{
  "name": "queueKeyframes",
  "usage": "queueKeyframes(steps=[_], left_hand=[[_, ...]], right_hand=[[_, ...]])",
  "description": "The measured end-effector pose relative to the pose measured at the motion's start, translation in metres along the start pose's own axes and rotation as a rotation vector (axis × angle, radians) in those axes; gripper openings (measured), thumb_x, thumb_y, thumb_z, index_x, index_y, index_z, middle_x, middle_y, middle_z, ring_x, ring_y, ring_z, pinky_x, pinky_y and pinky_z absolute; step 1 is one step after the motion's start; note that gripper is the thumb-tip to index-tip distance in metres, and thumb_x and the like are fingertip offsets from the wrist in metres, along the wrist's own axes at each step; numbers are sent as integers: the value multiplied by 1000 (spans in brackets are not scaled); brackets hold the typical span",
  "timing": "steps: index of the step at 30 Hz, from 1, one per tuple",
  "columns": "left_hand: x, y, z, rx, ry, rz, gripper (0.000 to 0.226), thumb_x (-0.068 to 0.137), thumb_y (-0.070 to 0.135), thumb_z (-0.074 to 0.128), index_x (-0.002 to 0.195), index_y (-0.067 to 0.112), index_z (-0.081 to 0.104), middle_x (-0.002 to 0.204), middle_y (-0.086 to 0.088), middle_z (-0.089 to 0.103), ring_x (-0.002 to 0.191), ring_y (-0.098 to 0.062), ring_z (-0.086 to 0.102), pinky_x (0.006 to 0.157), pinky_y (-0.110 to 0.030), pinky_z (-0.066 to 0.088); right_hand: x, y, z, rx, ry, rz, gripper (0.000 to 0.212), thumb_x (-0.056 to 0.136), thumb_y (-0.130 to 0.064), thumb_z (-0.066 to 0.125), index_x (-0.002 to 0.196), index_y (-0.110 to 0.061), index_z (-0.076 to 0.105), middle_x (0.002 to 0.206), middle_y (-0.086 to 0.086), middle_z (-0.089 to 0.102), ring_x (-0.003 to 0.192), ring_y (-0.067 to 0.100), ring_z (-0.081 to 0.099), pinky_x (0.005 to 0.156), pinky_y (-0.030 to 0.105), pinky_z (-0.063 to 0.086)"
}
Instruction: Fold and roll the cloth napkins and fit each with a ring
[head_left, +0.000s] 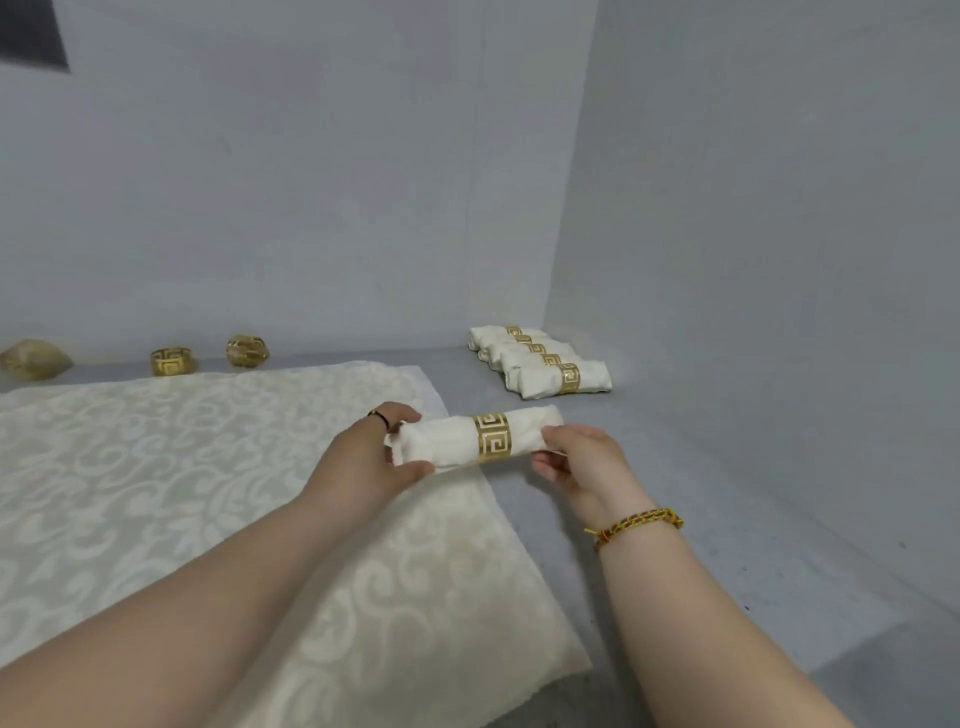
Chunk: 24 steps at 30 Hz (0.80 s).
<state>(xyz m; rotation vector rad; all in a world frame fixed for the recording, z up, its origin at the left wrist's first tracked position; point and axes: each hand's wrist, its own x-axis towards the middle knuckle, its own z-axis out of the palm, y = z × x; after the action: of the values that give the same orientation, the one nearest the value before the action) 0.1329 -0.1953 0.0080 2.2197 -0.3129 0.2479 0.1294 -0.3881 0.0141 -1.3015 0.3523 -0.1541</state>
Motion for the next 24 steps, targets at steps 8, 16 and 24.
queueKeyframes(steps=[8,16,24], left_hand=[[97,31,105,23,-31,34,42,78,15,68,117,14,53,117,-6,57,102,-20,52,67,-19,29],[157,33,157,106,-30,40,53,81,22,66,130,14,46,133,-8,49,121,-23,45,94,-24,34],[174,30,175,135,7,47,53,81,23,66,129,14,47,130,-9,52,119,-24,47,92,-26,36]], right_hand=[[110,-22,-65,90,231,-31,25,86,10,44,65,-4,49,66,9,49,54,13,50,37,12,45],[175,-4,-81,-141,156,-194,12,77,-7,55,86,-13,58,86,5,53,76,15,49,66,18,42],[176,3,-78,-785,181,-361,31,90,1,36,115,-1,53,133,11,41,117,26,44,88,19,32]])
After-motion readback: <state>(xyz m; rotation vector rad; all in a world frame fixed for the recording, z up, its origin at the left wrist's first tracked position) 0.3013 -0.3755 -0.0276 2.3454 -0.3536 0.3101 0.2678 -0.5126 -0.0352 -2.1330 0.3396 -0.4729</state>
